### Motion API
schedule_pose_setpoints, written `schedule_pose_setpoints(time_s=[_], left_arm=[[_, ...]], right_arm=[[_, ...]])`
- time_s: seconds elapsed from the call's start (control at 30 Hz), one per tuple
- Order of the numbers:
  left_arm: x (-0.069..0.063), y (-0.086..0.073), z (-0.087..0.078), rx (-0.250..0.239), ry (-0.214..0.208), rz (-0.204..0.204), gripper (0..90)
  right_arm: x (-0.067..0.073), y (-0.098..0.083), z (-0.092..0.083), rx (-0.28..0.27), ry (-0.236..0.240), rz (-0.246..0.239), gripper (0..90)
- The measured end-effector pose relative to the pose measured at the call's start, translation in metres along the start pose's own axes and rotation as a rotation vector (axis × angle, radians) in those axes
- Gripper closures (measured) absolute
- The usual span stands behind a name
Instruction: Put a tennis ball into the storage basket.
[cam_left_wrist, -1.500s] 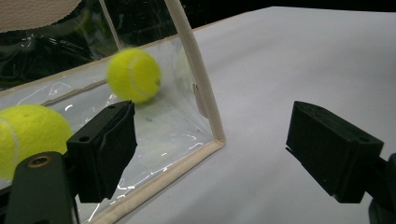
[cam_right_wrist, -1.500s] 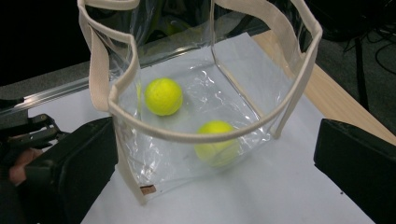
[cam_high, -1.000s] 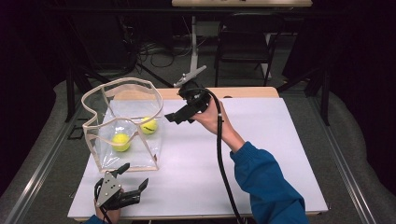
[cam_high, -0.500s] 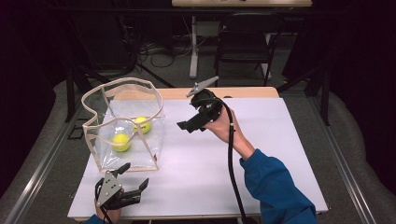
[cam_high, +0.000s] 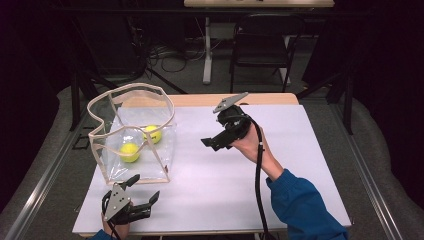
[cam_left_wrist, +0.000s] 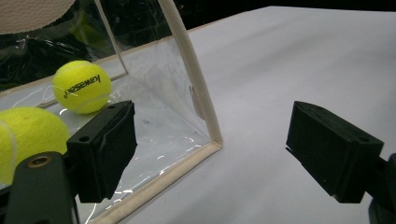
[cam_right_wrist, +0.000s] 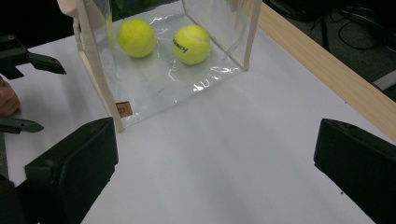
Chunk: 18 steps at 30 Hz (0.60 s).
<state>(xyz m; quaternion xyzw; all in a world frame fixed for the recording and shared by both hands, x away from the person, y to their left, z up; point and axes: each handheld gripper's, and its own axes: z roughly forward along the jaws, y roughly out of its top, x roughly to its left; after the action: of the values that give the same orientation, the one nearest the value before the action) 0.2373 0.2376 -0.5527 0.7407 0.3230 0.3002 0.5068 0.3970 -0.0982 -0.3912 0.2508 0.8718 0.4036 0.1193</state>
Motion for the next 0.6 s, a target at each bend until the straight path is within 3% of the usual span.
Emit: schedule_pose_setpoints(time_s=[0.6], left_arm=[[0.000, 0.000, 0.000, 0.000, -0.002, -0.002, 15.9]], right_arm=[[0.003, -0.044, -0.009, 0.026, -0.028, 0.006, 0.0]])
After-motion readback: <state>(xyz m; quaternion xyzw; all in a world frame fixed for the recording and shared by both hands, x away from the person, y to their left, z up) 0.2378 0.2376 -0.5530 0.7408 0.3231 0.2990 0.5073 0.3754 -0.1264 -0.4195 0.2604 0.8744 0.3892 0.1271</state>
